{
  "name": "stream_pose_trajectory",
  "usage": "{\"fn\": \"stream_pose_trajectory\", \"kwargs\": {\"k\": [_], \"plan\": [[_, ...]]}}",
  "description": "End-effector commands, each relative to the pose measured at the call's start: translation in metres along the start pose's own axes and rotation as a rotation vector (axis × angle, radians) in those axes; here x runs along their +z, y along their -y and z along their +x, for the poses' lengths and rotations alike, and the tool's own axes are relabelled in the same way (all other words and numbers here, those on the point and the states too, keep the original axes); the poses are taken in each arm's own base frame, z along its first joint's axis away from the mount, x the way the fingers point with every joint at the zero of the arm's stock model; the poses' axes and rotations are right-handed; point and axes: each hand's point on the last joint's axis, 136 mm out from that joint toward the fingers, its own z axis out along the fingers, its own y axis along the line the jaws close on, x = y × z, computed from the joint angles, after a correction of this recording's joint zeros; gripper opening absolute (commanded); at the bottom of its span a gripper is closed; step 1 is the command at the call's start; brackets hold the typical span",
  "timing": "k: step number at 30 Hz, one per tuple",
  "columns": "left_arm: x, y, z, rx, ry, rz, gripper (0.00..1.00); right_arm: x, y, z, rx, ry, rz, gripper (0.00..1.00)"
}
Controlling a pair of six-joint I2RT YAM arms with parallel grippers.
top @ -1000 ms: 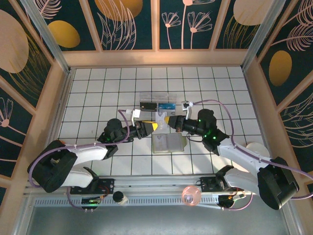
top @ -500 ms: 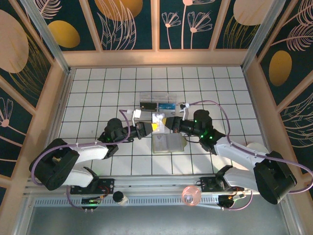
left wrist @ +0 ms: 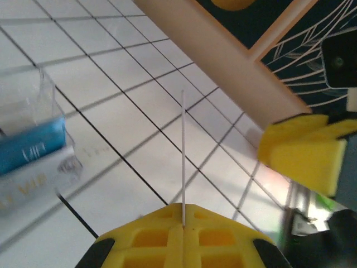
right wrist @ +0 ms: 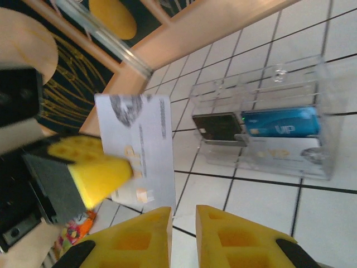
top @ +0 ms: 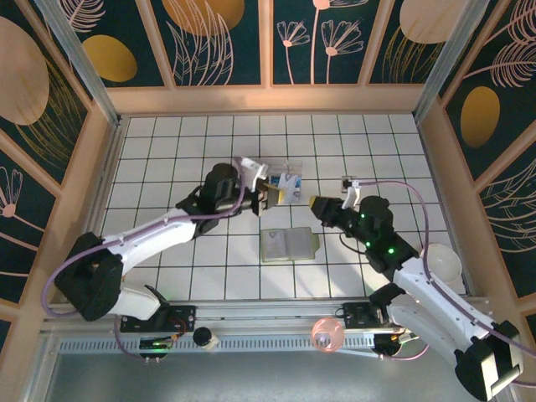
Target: Take the credit cards out of the card holder
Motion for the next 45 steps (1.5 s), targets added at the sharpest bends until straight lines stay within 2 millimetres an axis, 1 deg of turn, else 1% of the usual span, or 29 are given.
{"fn": "stream_pose_trajectory", "kwargs": {"k": [1,5,7,10,11,13,16,22,26,29,37,40,45], "plan": [[0.005,-0.02,0.015,0.288,-0.207,-0.104,0.0,-0.006,0.026,0.009,0.007,-0.02,0.088,0.19],[0.011,-0.031,0.0,0.543,-0.299,-0.144,0.0,-0.009,0.036,0.011,0.026,-0.031,0.11,0.18],[0.016,-0.036,-0.002,0.634,-0.362,-0.148,0.0,-0.011,0.042,0.012,0.038,-0.032,0.123,0.18],[0.02,-0.042,0.004,0.795,-0.452,-0.106,0.0,-0.012,0.048,0.015,0.06,-0.036,0.129,0.17],[0.028,-0.05,0.016,0.827,-0.506,-0.089,0.0,-0.013,0.05,0.014,0.065,-0.036,0.132,0.17],[0.033,-0.056,0.017,0.871,-0.552,-0.068,0.0,-0.013,0.052,0.015,0.071,-0.042,0.141,0.17],[0.042,-0.064,0.018,0.878,-0.615,-0.037,0.0,-0.014,0.058,0.012,0.07,-0.04,0.166,0.16],[0.058,-0.078,0.02,0.948,-0.668,-0.024,0.0,-0.017,0.069,0.008,0.085,-0.039,0.213,0.16],[0.061,-0.088,0.027,0.99,-0.726,-0.02,0.0,-0.017,0.076,0.007,0.094,-0.048,0.238,0.16],[0.063,-0.091,0.032,1.016,-0.741,-0.003,0.0,-0.017,0.081,0.006,0.103,-0.053,0.257,0.16],[0.07,-0.108,0.053,1.008,-0.791,-0.004,0.0,-0.01,0.088,0.001,0.126,-0.056,0.264,0.16],[0.074,-0.114,0.055,1.014,-0.787,-0.025,0.0,-0.006,0.089,0.001,0.132,-0.068,0.261,0.16],[0.078,-0.119,0.053,1.014,-0.775,-0.031,0.0,-0.004,0.09,0.001,0.136,-0.071,0.263,0.15]]}}
